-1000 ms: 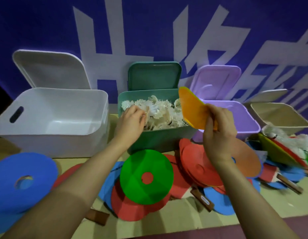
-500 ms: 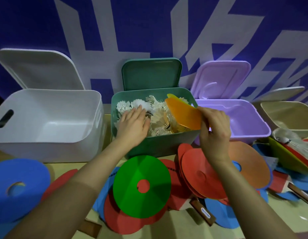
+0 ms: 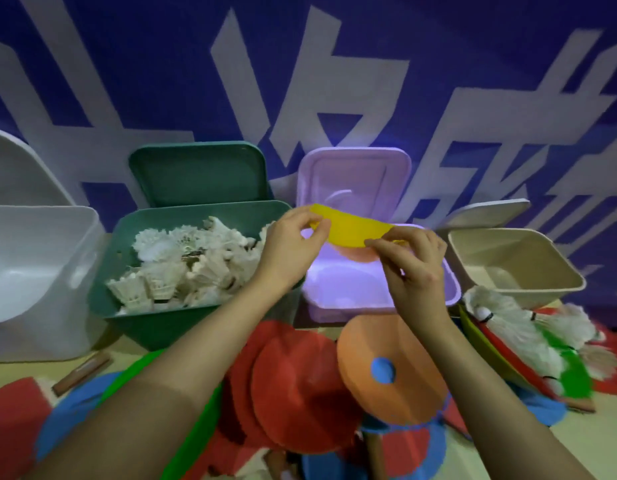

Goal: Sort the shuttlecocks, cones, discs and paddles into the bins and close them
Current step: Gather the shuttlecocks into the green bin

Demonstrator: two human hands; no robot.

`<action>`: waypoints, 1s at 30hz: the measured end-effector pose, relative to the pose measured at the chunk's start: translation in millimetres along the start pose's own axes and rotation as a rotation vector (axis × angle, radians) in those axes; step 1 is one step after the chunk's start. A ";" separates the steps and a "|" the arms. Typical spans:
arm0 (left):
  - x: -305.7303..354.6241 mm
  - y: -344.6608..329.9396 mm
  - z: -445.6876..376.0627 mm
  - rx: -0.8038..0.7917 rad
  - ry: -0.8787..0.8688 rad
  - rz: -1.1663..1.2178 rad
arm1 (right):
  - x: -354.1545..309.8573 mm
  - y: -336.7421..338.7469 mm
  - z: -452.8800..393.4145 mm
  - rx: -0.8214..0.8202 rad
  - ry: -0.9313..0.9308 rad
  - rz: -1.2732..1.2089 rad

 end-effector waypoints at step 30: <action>92.6 -190.0 49.2 -0.239 -0.491 -0.627 | 140.3 91.7 66.6 -0.470 -0.324 -0.090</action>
Point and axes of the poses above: each hand's wrist, its own z-axis away from the middle knuckle, its own y-axis out of the back of the hand, x = y × z, the point moved 8 cm from there along -z, towards the middle knuckle
